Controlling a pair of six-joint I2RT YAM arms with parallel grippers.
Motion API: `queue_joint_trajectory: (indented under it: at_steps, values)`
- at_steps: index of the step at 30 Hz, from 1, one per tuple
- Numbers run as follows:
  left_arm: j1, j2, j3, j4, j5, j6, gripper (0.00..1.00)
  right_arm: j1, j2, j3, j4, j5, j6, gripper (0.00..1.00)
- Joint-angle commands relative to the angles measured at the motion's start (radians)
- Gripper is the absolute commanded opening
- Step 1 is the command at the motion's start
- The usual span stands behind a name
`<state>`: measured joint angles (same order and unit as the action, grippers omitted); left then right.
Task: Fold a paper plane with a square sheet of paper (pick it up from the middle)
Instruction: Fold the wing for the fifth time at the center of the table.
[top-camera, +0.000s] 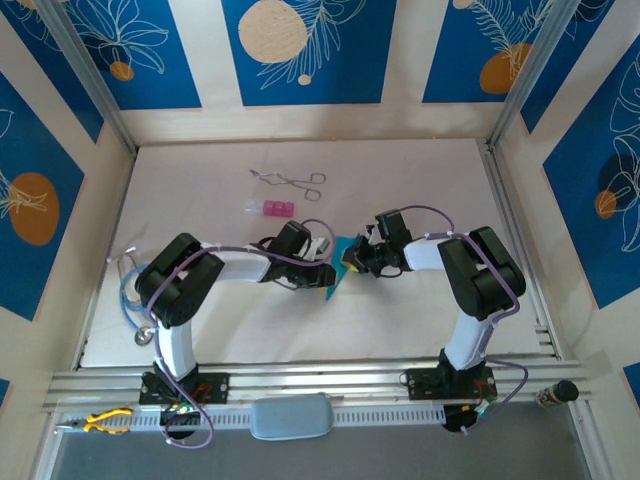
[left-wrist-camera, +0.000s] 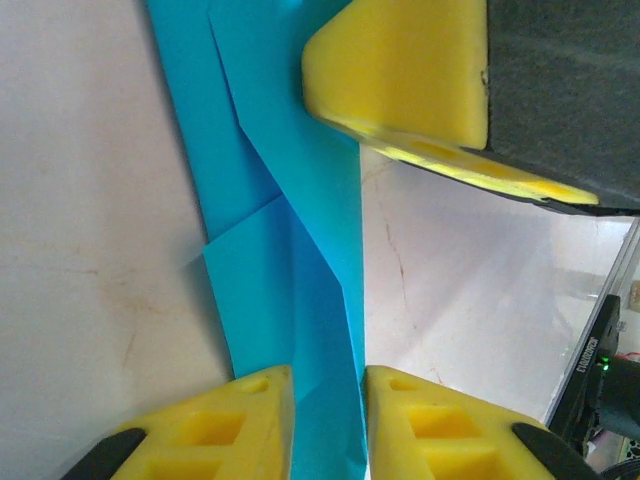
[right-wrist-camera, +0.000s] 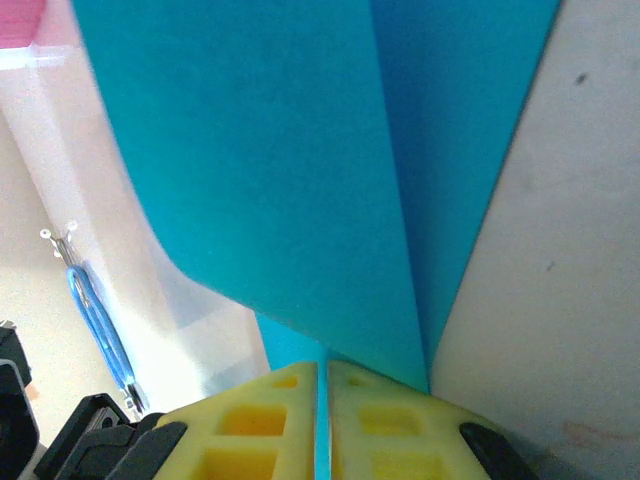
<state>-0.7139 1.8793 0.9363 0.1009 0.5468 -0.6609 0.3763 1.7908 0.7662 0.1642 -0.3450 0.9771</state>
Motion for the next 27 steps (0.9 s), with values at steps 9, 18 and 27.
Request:
queue_joint_trajectory:
  at_steps: [9, 18, 27]
  values:
    - [-0.011, 0.026, -0.023, -0.094, -0.020, 0.009, 0.17, -0.003, 0.001, 0.013, -0.048, 0.001, -0.007, 0.12]
    - [-0.010, -0.009, -0.067, 0.030, 0.018, -0.034, 0.26, -0.003, 0.001, 0.012, -0.049, 0.001, -0.007, 0.12]
    - [-0.007, 0.015, -0.057, 0.141, 0.025, -0.103, 0.29, 0.001, -0.002, 0.012, -0.052, 0.002, -0.005, 0.12]
